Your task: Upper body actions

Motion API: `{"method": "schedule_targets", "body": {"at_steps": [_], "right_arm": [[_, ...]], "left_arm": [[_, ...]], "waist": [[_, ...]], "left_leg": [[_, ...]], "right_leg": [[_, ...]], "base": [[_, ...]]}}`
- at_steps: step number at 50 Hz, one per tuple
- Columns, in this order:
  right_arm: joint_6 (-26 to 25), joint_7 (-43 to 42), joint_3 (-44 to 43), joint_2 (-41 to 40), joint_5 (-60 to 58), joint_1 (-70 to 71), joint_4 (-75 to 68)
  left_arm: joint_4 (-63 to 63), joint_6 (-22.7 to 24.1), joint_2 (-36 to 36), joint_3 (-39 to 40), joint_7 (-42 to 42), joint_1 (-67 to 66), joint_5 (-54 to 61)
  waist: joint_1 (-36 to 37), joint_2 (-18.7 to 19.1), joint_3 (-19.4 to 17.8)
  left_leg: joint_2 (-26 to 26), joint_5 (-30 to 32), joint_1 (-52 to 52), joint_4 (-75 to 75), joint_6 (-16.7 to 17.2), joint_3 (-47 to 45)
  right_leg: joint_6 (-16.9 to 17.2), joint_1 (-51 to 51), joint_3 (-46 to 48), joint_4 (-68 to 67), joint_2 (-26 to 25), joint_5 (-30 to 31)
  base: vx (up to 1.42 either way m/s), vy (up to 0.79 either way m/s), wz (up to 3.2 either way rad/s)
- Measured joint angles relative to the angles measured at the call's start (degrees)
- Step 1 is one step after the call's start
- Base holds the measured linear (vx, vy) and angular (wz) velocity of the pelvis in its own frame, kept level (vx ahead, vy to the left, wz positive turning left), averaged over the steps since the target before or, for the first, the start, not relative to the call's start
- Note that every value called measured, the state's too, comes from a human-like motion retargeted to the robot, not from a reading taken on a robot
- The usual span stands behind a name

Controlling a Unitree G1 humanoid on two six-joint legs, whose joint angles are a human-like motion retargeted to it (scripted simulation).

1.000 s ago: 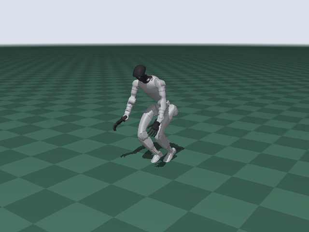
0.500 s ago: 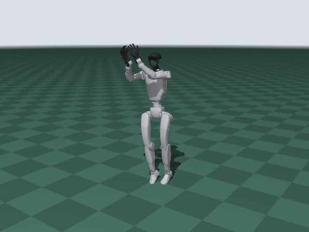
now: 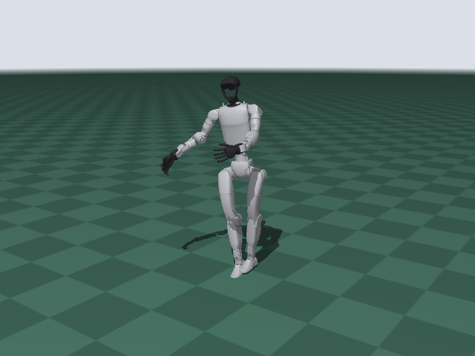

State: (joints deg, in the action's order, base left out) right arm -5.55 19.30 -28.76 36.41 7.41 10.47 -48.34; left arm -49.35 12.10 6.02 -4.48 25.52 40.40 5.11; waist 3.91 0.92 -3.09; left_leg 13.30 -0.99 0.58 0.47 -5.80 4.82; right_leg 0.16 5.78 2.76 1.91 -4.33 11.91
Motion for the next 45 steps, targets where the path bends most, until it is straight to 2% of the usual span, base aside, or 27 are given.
{"method": "schedule_targets", "body": {"at_steps": [3, 5, 7, 10, 12, 14, 17, 18, 20, 22, 25, 27, 30, 35, 40, 45], "right_arm": [[-2.0, 4.4, 2.4, -7.3, -6.6, -2.3, -22.0], [-3.7, 7.7, 7.7, -9.4, -6.9, -3.4, -33.7], [-6.0, 12.7, 16.6, -11.6, -8.5, -4.6, -45.0], [-8.3, 5.7, 19.4, -19.3, -14.5, -9.0, -49.1], [-8.5, -1.2, 18.7, -24.7, -15.9, -12.5, -49.1], [-6.6, -5.9, 20.0, -28.3, -13.4, -15.5, -49.1], [-5.7, -10.8, 20.4, -30.7, -10.0, -17.5, -49.1], [-6.1, -10.8, 20.0, -30.8, -9.0, -17.6, -49.1], [-7.5, -7.3, 21.0, -29.7, -6.7, -17.1, -49.1], [-9.8, -4.1, 23.2, -27.9, -8.3, -15.9, -49.1], [-10.7, -1.7, 23.1, -25.3, -16.6, -13.0, -49.1], [-9.5, -1.3, 23.2, -23.9, -21.6, -11.0, -49.0], [-8.0, -2.6, 24.0, -21.7, -26.8, -8.3, -47.1], [-6.3, -7.3, 24.8, -17.8, -30.5, -5.6, -41.3], [-4.6, -7.6, 24.4, -12.3, -33.4, -4.2, -36.4], [-2.4, -5.2, 26.4, -5.0, -35.7, -3.5, -35.0]], "left_arm": [[-10.9, -0.4, -2.2, 0.0, 2.2, -8.7, -5.1], [-17.0, -1.6, -2.5, -4.1, 4.0, -13.4, -4.7], [-24.2, -4.7, -0.9, -9.2, 10.4, -17.9, -4.2], [-33.6, -5.1, 0.3, -11.8, 16.7, -23.2, -12.2], [-38.1, -4.4, -0.4, -11.2, 10.9, -27.4, -19.6], [-42.8, -3.7, -1.3, -9.5, 1.1, -31.4, -24.5], [-48.0, -4.0, -1.4, -8.5, -9.1, -36.0, -22.7], [-48.0, -4.5, -1.5, -8.4, -10.9, -37.9, -21.0], [-48.1, -4.7, -2.0, -6.1, -13.1, -41.3, -19.4], [-48.1, -4.7, -2.2, -2.6, -11.4, -43.0, -18.0], [-48.0, -7.9, -1.0, -3.1, -4.6, -42.3, -10.9], [-47.3, -9.4, 0.1, -4.8, -2.1, -41.2, -9.3], [-46.0, -10.6, 1.1, -6.8, -2.1, -38.2, -12.5], [-39.2, -14.4, 0.2, -11.1, -2.1, -32.8, -24.7], [-26.4, -11.4, -0.9, -16.3, 3.1, -29.1, -36.0], [-17.3, -7.9, -1.6, -22.8, 0.7, -26.2, -39.0]], "waist": [[-0.2, -0.3, 0.3], [0.6, -0.1, -0.2], [1.3, 0.1, -0.1], [0.2, 0.0, 1.2], [-0.6, -0.4, 1.6], [0.1, -0.6, 1.7], [4.2, -0.3, 1.7], [3.7, -0.6, 1.7], [-4.1, -1.1, 2.5], [-7.8, -1.0, 3.0], [-3.3, -0.8, 2.9], [-1.9, -1.0, 3.0], [-1.0, -1.1, 2.7], [1.1, -0.2, 1.4], [3.4, 1.7, -0.5], [6.1, 4.5, -1.8]], "left_leg": [[-0.4, 0.4, 1.4, 1.0, 1.3, 0.4], [-0.7, 0.3, 0.8, 1.0, 1.7, 0.1], [-0.8, -0.3, 0.3, 0.7, 1.5, -0.4], [-0.9, -0.5, 0.4, 0.9, 1.4, 0.5], [-0.8, -0.6, 0.5, 1.1, 1.5, 1.5], [-1.2, -0.9, 0.3, 1.1, 1.8, 1.1], [-3.0, -1.7, -0.3, 0.7, 2.3, -3.0], [-3.0, -1.8, -0.3, 0.8, 2.5, -2.5], [-1.6, -1.6, -1.4, 0.3, 2.8, 5.9], [-0.9, -1.1, -2.1, -0.2, 2.4, 9.3], [-1.3, -1.0, -0.8, 0.4, 2.3, 4.7], [-1.3, -0.6, 0.0, 0.9, 3.0, 4.1], [-1.0, 0.3, 0.8, 1.4, 3.8, 5.2], [0.1, 2.1, 2.2, 1.9, 4.6, 8.2], [2.5, 4.5, 5.3, 3.3, 5.1, 12.5], [4.7, 5.6, 7.7, 3.9, 7.0, 15.9]], "right_leg": [[0.3, 1.0, -1.9, -0.6, -0.1, -0.2], [0.5, 0.6, -1.7, -0.9, -0.1, -0.4], [0.0, 0.2, -2.1, -1.0, -0.2, -0.9], [-0.3, -0.1, -1.4, -1.0, -0.3, -1.7], [-0.5, -0.2, -1.1, -1.2, -0.2, -2.4], [-0.2, -0.4, -1.7, -1.5, -0.1, -2.9], [1.3, -1.3, -5.7, -1.7, -0.1, -3.5], [1.3, -1.5, -5.2, -1.6, 0.3, -3.6], [0.9, -1.6, 2.9, -1.5, 2.3, -4.7], [0.4, -1.0, 6.3, -1.7, 2.6, -4.9], [0.1, -1.0, 2.3, -1.6, 0.9, -4.5], [0.0, -0.9, 1.7, -1.8, 0.8, -4.6], [-0.1, -0.6, 2.7, -2.3, 1.0, -4.8], [-0.5, -0.2, 5.5, -2.6, 1.8, -5.4], [-1.2, 0.7, 10.5, -1.8, 3.4, -5.9], [-1.6, 2.9, 14.7, -1.0, 5.6, -6.1]], "base": [[0.07, 0.00, 0.21], [0.03, 0.03, -0.23], [0.11, 0.00, -0.20], [0.17, -0.06, 0.25], [0.09, -0.04, 0.42], [0.07, 0.00, -0.31], [0.05, 0.01, -1.09], [0.04, 0.01, 0.85], [0.02, 0.01, 2.85], [0.01, 0.02, 1.48], [-0.02, 0.03, -0.92], [-0.06, 0.01, -0.29], [-0.12, 0.02, 0.35], [-0.21, 0.04, 0.62], [-0.31, 0.06, 0.95], [-0.36, 0.09, 1.04]]}}
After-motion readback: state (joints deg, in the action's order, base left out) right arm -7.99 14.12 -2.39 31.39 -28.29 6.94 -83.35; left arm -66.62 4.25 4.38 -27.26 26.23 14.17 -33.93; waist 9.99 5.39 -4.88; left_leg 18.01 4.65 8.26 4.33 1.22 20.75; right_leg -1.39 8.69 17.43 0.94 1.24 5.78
